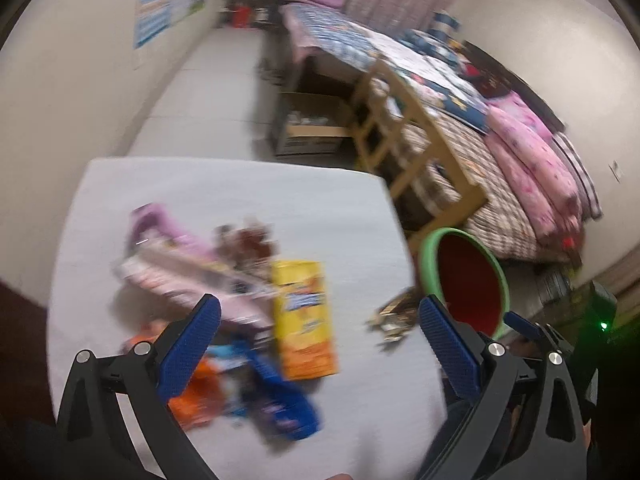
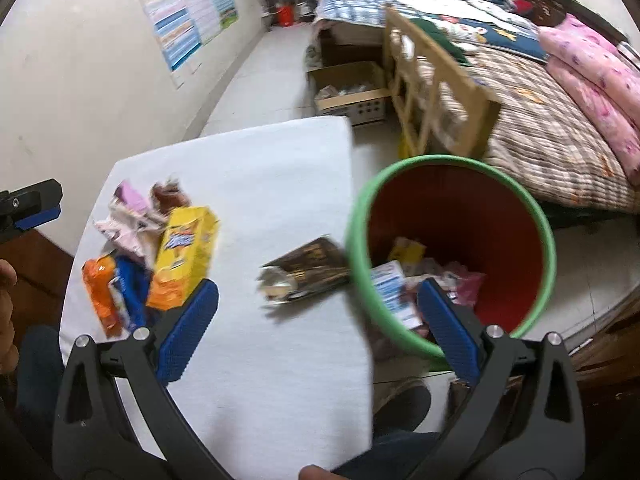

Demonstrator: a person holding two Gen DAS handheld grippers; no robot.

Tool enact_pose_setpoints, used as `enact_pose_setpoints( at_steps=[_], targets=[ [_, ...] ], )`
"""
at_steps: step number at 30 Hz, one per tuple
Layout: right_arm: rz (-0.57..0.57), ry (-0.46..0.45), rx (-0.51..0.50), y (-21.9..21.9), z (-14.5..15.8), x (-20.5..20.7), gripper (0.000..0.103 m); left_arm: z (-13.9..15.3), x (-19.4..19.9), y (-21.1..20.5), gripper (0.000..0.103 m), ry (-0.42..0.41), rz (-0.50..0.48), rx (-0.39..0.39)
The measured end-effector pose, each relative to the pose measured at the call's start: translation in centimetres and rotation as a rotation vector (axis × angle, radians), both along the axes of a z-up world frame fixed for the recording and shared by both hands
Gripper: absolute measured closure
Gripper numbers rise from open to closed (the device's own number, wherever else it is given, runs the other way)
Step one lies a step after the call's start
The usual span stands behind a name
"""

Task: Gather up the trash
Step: 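Move both grippers back over the trash on the table, then grasp the brown wrapper with the right gripper while the left grasps the pink-white box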

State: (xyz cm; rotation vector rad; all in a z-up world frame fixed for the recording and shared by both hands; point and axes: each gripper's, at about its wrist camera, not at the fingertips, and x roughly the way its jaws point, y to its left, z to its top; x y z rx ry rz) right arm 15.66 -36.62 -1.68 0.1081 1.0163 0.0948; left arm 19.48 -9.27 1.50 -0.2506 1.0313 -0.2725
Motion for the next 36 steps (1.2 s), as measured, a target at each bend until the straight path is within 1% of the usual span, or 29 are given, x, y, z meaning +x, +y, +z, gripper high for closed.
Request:
enact_pose_setpoints(
  at_steps=[2, 7, 13, 17, 20, 23, 29, 32, 33, 34, 36],
  targets=[
    [0.01, 0.004, 0.0, 1.2, -0.2, 0.0, 0.005, -0.6, -0.3, 2.8, 0.008, 0.01, 0.047, -0.002],
    [-0.01, 0.024, 0.011, 2.8, -1.3, 0.0, 0.005, -2.2, -0.8, 7.5, 0.008, 0.041, 0.131, -0.007],
    [-0.006, 0.054, -0.005, 4.3, -2.8, 0.0, 0.005, -4.5, -0.7, 10.1, 0.008, 0.074, 0.185, -0.027],
    [0.001, 0.072, -0.026, 4.7, -3.7, 0.5, 0.005, -6.5, -0.1, 10.6, 0.008, 0.12, 0.211, -0.061],
    [-0.005, 0.089, -0.023, 4.7, -4.4, 1.0, 0.005, -7.6, 0.7, 10.6, 0.008, 0.143, 0.217, -0.086],
    [-0.016, 0.116, 0.007, 4.4, -5.4, 1.5, 0.005, -8.5, 1.3, 10.5, 0.008, 0.157, 0.223, -0.093],
    [-0.026, 0.144, -0.007, 4.3, -7.2, 2.9, 0.005, -10.3, 3.0, 9.6, 0.009, 0.188, 0.215, -0.1],
    [-0.016, 0.154, -0.036, 4.6, -8.0, 4.0, 0.01, -11.1, 3.8, 9.1, 0.01, 0.204, 0.212, -0.1],
    [-0.013, 0.163, -0.043, 4.8, -8.4, 4.4, 0.013, -11.3, 4.0, 9.0, 0.012, 0.208, 0.21, -0.098],
    [-0.012, 0.168, -0.051, 4.9, -8.7, 4.6, 0.018, -11.7, 4.3, 8.8, 0.015, 0.214, 0.205, -0.095],
    [0.004, 0.173, -0.099, 5.2, -9.3, 5.2, 0.021, -12.0, 4.7, 8.5, 0.025, 0.225, 0.2, -0.093]
  ],
)
